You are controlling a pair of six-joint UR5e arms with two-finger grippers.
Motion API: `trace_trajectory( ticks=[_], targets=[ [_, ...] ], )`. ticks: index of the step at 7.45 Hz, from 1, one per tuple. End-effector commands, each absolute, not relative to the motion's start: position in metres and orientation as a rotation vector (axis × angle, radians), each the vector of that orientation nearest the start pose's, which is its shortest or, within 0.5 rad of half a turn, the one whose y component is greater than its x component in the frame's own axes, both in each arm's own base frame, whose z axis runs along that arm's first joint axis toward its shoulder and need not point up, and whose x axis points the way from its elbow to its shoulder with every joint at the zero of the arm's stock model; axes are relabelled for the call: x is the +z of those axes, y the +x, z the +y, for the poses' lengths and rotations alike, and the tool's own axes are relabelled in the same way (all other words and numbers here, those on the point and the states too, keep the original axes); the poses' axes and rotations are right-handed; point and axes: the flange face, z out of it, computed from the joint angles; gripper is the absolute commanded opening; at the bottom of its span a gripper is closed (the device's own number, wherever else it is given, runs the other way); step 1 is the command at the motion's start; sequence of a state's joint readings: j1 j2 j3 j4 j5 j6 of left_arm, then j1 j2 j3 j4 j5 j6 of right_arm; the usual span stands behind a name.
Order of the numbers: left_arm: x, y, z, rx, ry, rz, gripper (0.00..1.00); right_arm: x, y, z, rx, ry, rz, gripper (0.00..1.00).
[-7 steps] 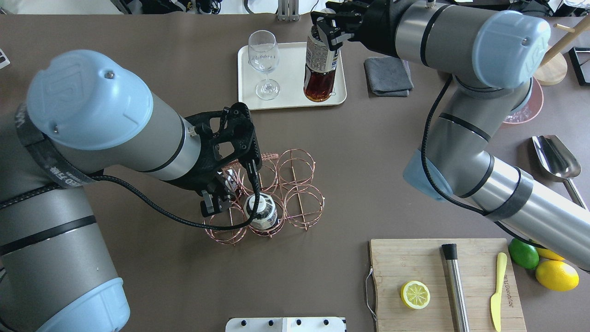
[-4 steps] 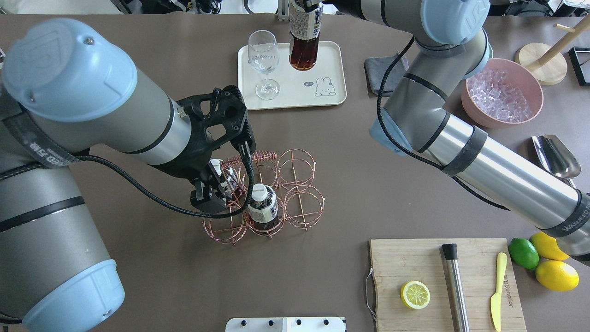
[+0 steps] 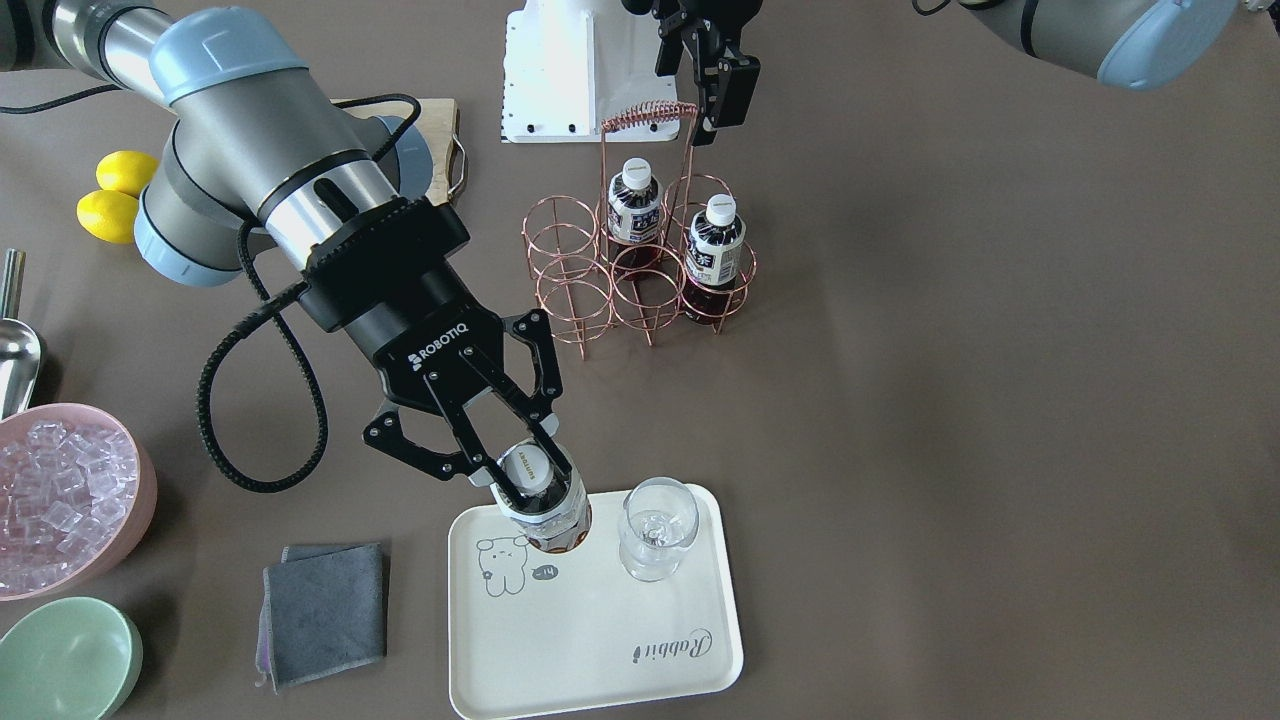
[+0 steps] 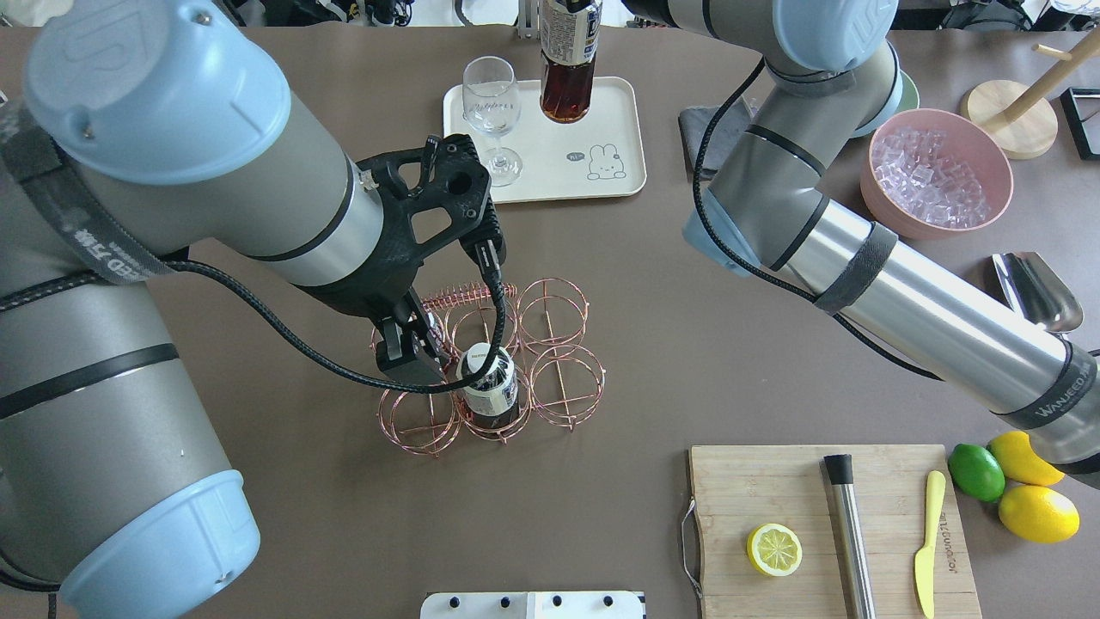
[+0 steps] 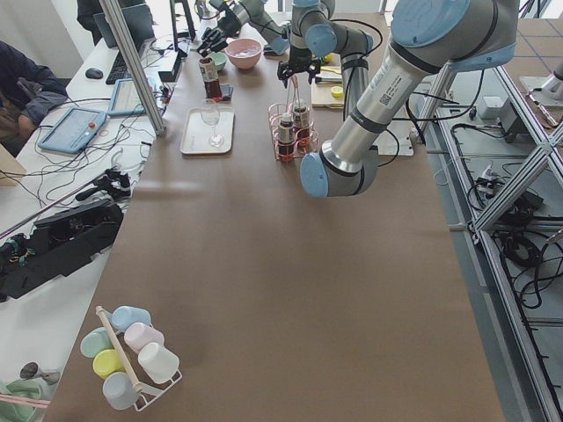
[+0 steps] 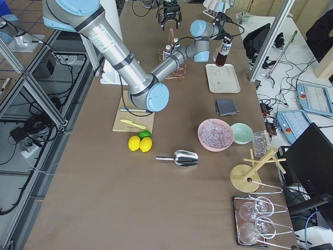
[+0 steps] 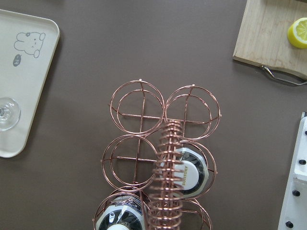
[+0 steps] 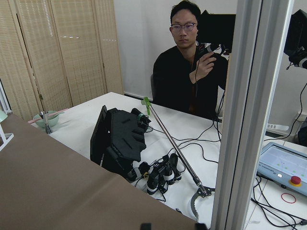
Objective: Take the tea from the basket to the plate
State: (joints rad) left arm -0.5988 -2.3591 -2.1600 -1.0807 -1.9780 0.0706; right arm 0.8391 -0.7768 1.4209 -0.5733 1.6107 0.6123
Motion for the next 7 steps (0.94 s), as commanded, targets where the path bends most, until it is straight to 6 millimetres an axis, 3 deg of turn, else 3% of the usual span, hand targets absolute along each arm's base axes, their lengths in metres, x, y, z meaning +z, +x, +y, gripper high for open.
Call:
trace_trajectory(
  ticks=[1, 2, 4, 7],
  targets=[
    [0.055, 0.375, -0.371, 1.137, 0.654, 0.760, 0.99, 0.120, -0.379, -0.617, -0.123, 1.264, -1.042, 0.00],
    [0.056, 0.375, -0.375, 1.130, 0.654, 0.751, 0.99, 0.125, -0.383, -0.623, -0.121, 1.253, -1.031, 0.00],
    [0.043, 0.388, -0.389, 1.150, 0.667, 0.711, 0.99, 0.173, -0.407, -0.642, -0.087, 1.292, -1.025, 0.00],
    [0.048, 0.384, -0.392, 1.151, 0.678, 0.659, 0.99, 0.193, -0.445, -0.629, -0.058, 1.297, -0.976, 0.00]
  ],
)
